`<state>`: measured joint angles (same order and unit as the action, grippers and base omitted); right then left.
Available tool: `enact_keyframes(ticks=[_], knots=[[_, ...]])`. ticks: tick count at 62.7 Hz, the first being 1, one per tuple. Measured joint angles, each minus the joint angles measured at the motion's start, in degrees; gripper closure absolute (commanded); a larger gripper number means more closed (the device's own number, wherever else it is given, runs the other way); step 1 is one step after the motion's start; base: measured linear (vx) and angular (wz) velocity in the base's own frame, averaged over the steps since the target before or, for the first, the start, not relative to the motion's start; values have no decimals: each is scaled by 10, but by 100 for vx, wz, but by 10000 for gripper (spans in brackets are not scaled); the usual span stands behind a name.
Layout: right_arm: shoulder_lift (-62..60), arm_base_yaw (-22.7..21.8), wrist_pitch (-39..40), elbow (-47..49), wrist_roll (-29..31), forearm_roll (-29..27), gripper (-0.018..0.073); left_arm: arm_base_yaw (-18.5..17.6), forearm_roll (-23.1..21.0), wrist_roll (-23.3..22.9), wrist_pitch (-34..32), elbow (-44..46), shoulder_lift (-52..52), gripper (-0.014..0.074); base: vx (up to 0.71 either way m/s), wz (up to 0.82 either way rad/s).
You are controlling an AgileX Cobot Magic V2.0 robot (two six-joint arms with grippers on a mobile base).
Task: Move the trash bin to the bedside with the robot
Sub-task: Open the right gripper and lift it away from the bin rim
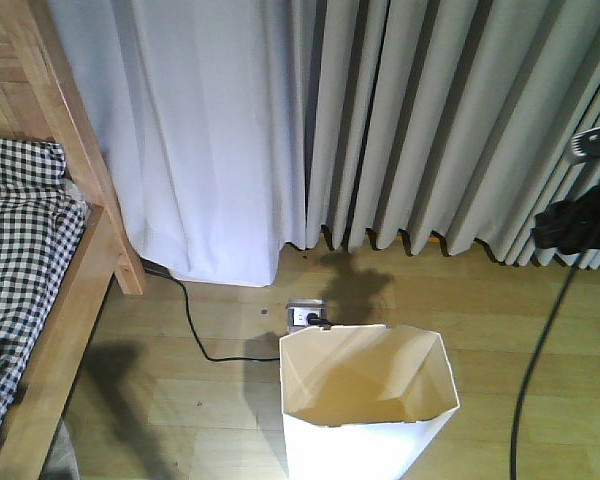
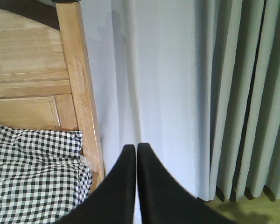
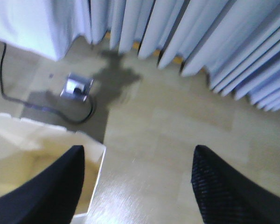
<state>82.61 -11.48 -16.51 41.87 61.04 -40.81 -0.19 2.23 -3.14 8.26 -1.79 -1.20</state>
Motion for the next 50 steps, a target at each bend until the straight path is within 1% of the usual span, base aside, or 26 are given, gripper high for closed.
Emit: enact_keyframes(ticks=[12,17,21,26,38,50], knots=[[-177,0,12,-63,-1,0,83,0,0,0,0,0,0,603,0,0],[-236,5,34,-86,-9,-34,83,0,0,0,0,0,0,603,0,0],[-287,18,62,-104,-17,-72,83,0,0,0,0,0,0,603,0,0],[-339,39,78,-126,-20,-98,83,0,0,0,0,0,0,603,0,0],[-462,99,121,-206,-20,-103,83,0,0,0,0,0,0,603,0,0],[-566,108,141,-275,-20,-113,83,0,0,0,0,0,0,603,0,0]])
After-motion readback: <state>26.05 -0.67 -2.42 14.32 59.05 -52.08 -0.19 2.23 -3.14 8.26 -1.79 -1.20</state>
